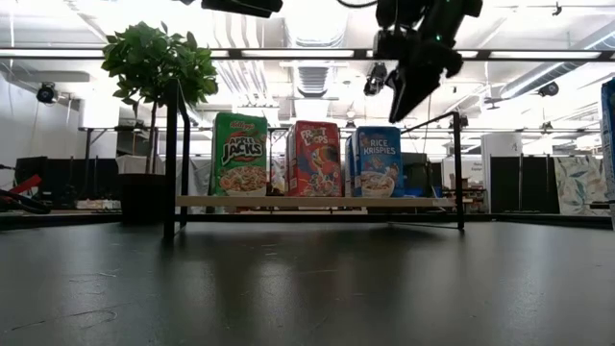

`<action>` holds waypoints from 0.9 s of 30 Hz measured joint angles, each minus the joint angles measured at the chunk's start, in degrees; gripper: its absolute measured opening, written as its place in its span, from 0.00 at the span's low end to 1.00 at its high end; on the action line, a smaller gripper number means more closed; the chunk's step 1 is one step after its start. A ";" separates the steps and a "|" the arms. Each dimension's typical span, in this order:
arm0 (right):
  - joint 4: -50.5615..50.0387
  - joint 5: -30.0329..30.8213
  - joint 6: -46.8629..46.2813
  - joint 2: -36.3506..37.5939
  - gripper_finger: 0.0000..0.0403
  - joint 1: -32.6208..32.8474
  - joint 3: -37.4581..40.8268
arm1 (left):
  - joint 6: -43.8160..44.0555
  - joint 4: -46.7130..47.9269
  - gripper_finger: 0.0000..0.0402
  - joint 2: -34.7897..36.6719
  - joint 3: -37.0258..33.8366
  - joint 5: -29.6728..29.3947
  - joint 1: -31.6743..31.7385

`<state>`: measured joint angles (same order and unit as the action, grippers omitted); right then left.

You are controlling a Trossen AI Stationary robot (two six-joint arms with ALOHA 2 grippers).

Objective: Stack cereal on shelf
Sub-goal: Align the left blue cereal box with the other blue cereal box on the shelf, then align the green cereal box with the other green cereal box on the shelf

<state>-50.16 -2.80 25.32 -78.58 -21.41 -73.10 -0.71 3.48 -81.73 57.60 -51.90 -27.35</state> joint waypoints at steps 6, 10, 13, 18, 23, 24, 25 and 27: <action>3.21 6.84 -1.80 -0.37 0.10 0.11 3.29 | 1.43 -0.05 0.56 0.00 0.00 0.01 -0.09; 3.22 6.92 -5.14 -0.05 0.03 0.41 3.32 | 5.45 2.99 0.56 0.02 1.04 0.32 -0.59; 2.53 6.92 -6.58 0.27 0.02 1.79 3.32 | 16.52 16.77 0.56 0.02 5.98 6.91 -1.03; 3.03 6.90 -6.37 1.20 0.02 6.54 3.39 | 48.62 45.26 0.56 -2.13 16.47 18.98 -1.01; 4.92 6.90 -5.77 3.09 0.02 12.53 3.39 | 77.60 68.15 0.56 -5.67 22.29 31.95 -2.86; 5.38 6.98 -5.34 3.45 0.02 13.57 3.39 | 82.02 71.40 0.56 -6.27 22.72 34.57 -3.82; 6.16 7.18 -5.21 3.89 0.02 14.67 3.39 | 85.91 74.10 0.56 -6.77 23.00 37.02 -4.79; 7.08 7.32 -5.12 4.61 0.02 16.60 3.39 | 92.25 77.00 0.56 -7.24 23.08 39.65 -7.42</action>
<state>-43.08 4.52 20.20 -73.97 -4.81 -69.71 91.54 80.49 -88.98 80.68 -12.25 -34.77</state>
